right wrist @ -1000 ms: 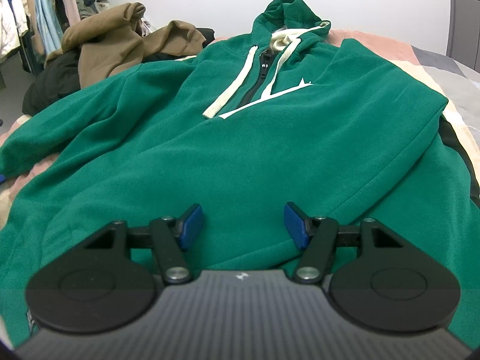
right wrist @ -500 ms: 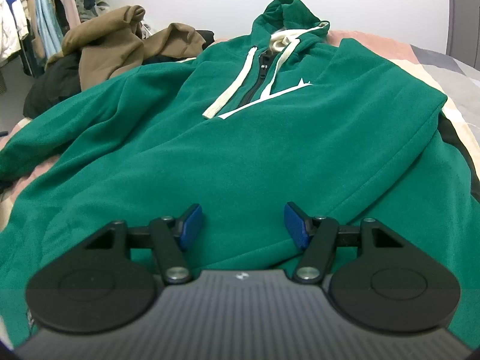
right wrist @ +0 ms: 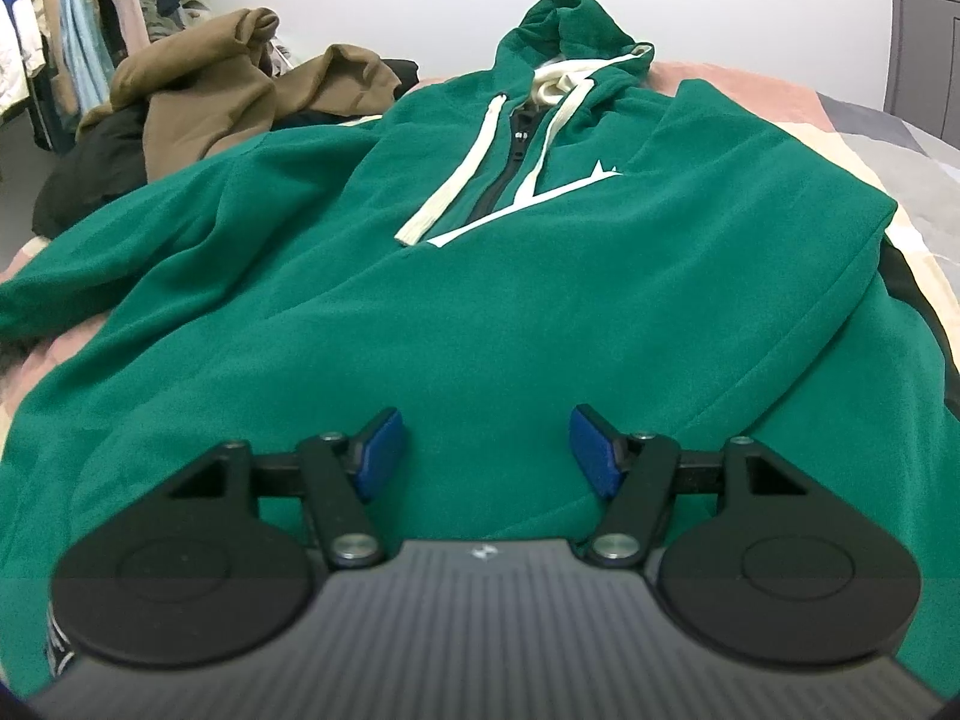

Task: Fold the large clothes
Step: 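Grasp the sleeve cuff with the left tool and lift it, then fold the held sleeve across the hoodie front and open the left tool, then grasp the hoodie side edge with the left tool and fold it inward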

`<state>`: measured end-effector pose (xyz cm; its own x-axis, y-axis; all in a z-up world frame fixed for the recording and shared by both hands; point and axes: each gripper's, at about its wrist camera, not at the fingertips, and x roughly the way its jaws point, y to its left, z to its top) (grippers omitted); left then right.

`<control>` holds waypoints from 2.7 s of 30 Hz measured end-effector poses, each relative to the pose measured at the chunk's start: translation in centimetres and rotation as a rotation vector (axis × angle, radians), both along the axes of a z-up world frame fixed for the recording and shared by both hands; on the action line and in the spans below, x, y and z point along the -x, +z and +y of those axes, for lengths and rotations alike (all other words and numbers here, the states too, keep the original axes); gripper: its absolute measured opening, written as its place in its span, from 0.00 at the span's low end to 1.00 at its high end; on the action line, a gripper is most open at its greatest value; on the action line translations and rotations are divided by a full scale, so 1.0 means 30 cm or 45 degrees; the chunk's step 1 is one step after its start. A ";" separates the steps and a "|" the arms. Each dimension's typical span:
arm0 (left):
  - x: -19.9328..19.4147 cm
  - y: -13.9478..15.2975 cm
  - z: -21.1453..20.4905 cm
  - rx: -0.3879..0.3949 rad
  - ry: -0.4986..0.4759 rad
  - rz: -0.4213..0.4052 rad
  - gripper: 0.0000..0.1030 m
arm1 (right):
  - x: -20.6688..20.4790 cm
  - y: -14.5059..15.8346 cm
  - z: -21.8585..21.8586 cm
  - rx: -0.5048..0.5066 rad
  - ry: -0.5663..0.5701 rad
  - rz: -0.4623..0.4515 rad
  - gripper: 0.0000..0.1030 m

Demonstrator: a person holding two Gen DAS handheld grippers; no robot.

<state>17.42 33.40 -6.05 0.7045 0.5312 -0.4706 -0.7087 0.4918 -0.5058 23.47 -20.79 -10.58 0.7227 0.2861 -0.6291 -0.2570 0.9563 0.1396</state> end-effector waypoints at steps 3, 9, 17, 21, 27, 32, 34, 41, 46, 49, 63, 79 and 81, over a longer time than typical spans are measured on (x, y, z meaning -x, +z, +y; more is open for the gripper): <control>-0.021 0.122 -0.065 -0.150 -0.054 -0.008 0.16 | 0.002 0.004 0.000 -0.005 -0.009 0.008 0.62; -0.069 0.406 -0.319 -0.441 -0.283 -0.065 0.16 | 0.014 0.033 -0.041 -0.073 -0.068 0.005 0.62; -0.090 0.636 -0.871 -0.812 -0.847 -0.128 0.16 | 0.081 0.123 -0.167 -0.251 -0.152 -0.049 0.62; -0.094 0.612 -1.163 -0.902 -1.080 -0.126 0.16 | 0.122 0.160 -0.251 -0.343 -0.218 -0.083 0.63; -0.099 0.422 -1.503 -0.793 -1.342 -0.102 0.14 | 0.178 0.169 -0.409 -0.488 -0.352 -0.112 0.64; -0.113 0.204 -1.736 -0.701 -1.522 0.027 0.14 | 0.202 0.143 -0.517 -0.581 -0.449 -0.107 0.65; -0.135 0.132 -1.776 -0.686 -1.564 0.084 0.14 | 0.205 0.128 -0.544 -0.629 -0.466 -0.094 0.65; -0.201 0.057 -1.765 -0.573 -1.647 0.240 0.38 | 0.192 0.109 -0.573 -0.696 -0.468 -0.076 0.65; -0.106 0.068 -1.661 -0.419 -1.727 0.254 0.81 | 0.190 0.120 -0.563 -0.703 -0.433 -0.077 0.65; -0.046 0.100 -1.590 -0.332 -1.720 0.273 0.86 | 0.188 0.124 -0.547 -0.712 -0.393 -0.065 0.65; -0.018 0.056 -1.032 0.121 -1.267 0.043 0.86 | 0.134 0.112 -0.370 -0.395 -0.293 0.026 0.76; -0.249 -0.126 -0.885 0.396 -1.296 -0.130 0.14 | 0.069 0.053 -0.268 -0.135 -0.302 0.096 0.73; -0.235 -0.103 -0.866 0.375 -1.291 -0.187 0.10 | 0.076 0.073 -0.247 -0.123 -0.290 0.072 0.73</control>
<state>24.48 7.43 -9.14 0.8139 -0.4563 -0.3596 0.0406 0.6622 -0.7483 21.20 -28.20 -8.39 0.7398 0.1807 -0.6481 -0.0257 0.9702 0.2411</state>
